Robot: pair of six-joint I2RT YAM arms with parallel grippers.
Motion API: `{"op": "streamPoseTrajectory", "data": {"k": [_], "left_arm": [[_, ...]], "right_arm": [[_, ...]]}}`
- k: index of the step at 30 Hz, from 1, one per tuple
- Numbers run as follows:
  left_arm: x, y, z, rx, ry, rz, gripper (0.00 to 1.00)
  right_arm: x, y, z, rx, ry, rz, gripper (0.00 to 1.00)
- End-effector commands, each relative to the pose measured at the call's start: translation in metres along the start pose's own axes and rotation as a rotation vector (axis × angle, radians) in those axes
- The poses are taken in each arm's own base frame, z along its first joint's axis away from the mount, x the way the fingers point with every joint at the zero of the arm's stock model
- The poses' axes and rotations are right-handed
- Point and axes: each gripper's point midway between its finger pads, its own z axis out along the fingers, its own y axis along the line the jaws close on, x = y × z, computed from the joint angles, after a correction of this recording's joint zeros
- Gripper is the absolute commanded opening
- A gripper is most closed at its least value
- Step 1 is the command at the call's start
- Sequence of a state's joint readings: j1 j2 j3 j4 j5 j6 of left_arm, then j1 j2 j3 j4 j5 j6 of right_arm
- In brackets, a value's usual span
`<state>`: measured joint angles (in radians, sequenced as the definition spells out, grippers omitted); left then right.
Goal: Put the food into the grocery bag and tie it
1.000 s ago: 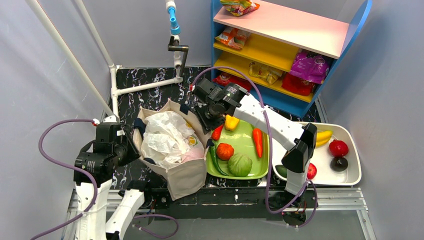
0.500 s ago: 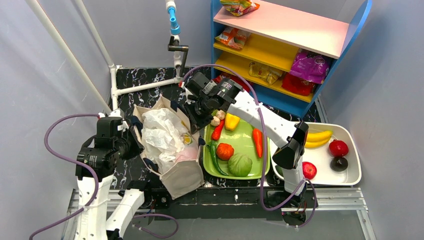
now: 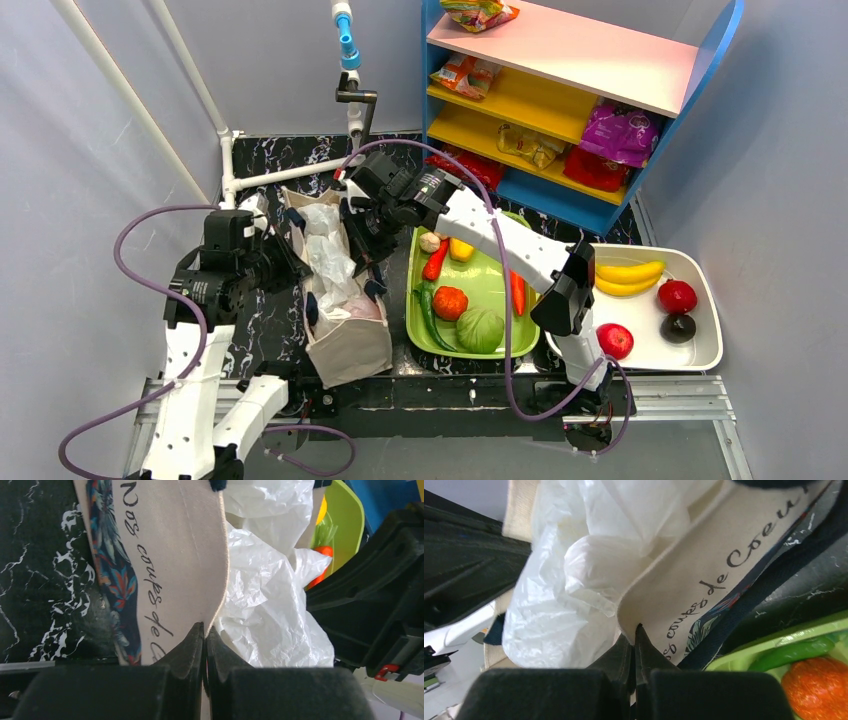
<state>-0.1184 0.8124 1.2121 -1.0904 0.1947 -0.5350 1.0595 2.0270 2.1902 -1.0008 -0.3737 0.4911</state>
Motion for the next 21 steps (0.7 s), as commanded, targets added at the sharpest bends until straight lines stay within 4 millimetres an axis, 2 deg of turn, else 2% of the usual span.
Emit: {"op": "streamPoseTrajectory", "data": {"k": [1,5,10,14,15,16,21], "left_arm": [[-0.016,-0.055,-0.002,0.278,-0.053,0.032,0.0],[-0.01,-0.055,0.007,0.3,-0.035,0.044,0.0],[-0.018,-0.053,-0.001,0.263,-0.07,0.075,0.0],[-0.04,-0.048,-0.007,0.182,-0.129,0.076,0.0],[-0.045,-0.047,-0.008,0.163,-0.142,0.074,0.0],[-0.064,-0.044,-0.01,0.097,-0.179,0.061,0.0],[-0.097,-0.051,-0.008,0.045,-0.223,0.057,0.0]], "right_arm": [[-0.037,0.077,-0.015,-0.284,-0.139,-0.095,0.01],[-0.042,0.082,-0.013,-0.311,-0.15,-0.095,0.01],[-0.048,0.084,-0.025,-0.292,-0.191,-0.11,0.01],[-0.06,0.079,-0.035,-0.234,-0.266,-0.118,0.01],[-0.066,0.074,-0.038,-0.199,-0.3,-0.114,0.01],[-0.082,0.061,-0.047,-0.133,-0.371,-0.098,0.01],[-0.114,0.038,-0.07,-0.058,-0.494,-0.053,0.01]]}}
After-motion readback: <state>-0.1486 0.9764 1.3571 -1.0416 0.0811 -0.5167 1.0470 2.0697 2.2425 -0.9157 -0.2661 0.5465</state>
